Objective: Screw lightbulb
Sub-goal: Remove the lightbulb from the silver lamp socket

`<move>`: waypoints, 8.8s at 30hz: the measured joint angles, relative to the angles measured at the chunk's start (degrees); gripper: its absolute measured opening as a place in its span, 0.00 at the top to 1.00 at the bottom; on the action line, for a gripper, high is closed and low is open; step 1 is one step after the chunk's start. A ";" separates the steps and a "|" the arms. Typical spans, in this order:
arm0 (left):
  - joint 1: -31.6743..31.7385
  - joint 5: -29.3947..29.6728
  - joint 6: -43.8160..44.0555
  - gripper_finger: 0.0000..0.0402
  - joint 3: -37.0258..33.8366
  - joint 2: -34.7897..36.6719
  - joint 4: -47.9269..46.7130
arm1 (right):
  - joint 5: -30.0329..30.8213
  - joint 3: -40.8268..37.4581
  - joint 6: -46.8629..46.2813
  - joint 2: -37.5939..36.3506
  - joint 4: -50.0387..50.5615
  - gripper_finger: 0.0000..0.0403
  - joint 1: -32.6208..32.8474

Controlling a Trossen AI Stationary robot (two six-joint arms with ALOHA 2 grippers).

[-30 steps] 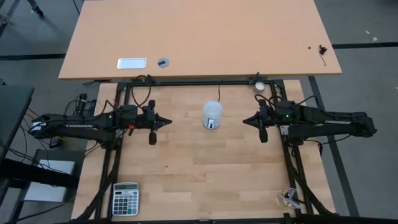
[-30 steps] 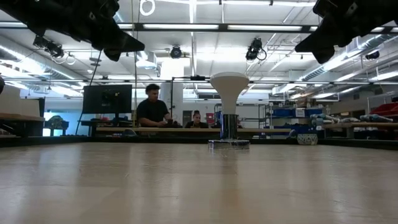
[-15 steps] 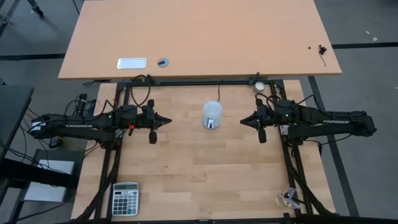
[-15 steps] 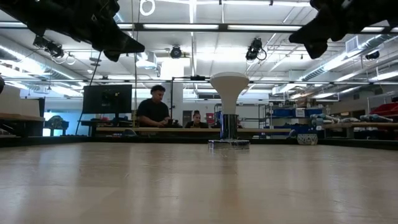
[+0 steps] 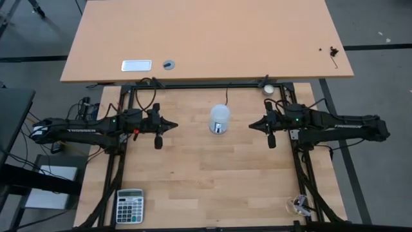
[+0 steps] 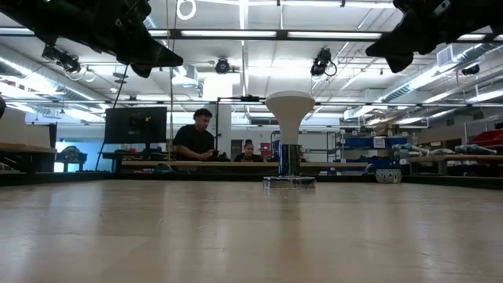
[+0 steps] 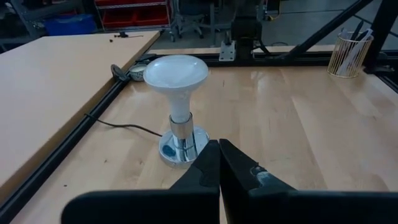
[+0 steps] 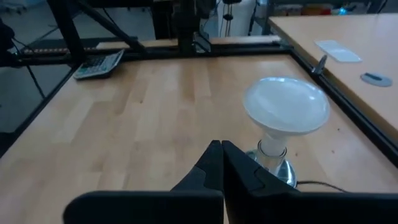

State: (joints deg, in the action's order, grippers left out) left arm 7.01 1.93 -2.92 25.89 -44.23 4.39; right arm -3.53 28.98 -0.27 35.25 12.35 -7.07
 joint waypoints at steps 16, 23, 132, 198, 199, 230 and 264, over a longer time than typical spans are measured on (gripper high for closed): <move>0.00 2.68 3.07 1.00 0.02 -2.37 0.28 | 5.58 -12.60 -8.34 -4.42 -10.09 1.00 -0.07; 0.00 2.69 3.29 1.00 0.12 -13.30 10.72 | 6.86 -12.60 -10.27 -1.43 -13.62 1.00 -0.07; 13.21 -9.65 -9.06 1.00 38.01 -48.83 2.95 | 9.54 8.51 -6.50 35.55 -16.57 0.99 -0.74; 13.99 -18.88 -14.27 1.00 47.25 -54.40 -18.00 | 16.44 8.60 -5.99 34.00 -14.25 0.99 -11.65; 13.99 -18.01 -14.30 1.00 47.26 -54.37 -17.45 | 16.38 8.60 -5.99 33.37 -14.16 0.98 -11.65; 14.20 -15.86 -14.73 1.00 46.83 -53.77 -14.37 | 11.37 -6.00 -21.03 33.08 -21.89 0.99 -11.28; 17.72 -16.87 -14.84 1.00 46.90 -53.70 -13.33 | 3.25 -2.69 -17.91 62.65 -50.97 0.99 -7.81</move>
State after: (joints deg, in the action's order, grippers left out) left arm 24.73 -14.94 -17.76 72.79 -97.93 -8.94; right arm -0.28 26.30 -18.18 97.91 -38.62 -14.88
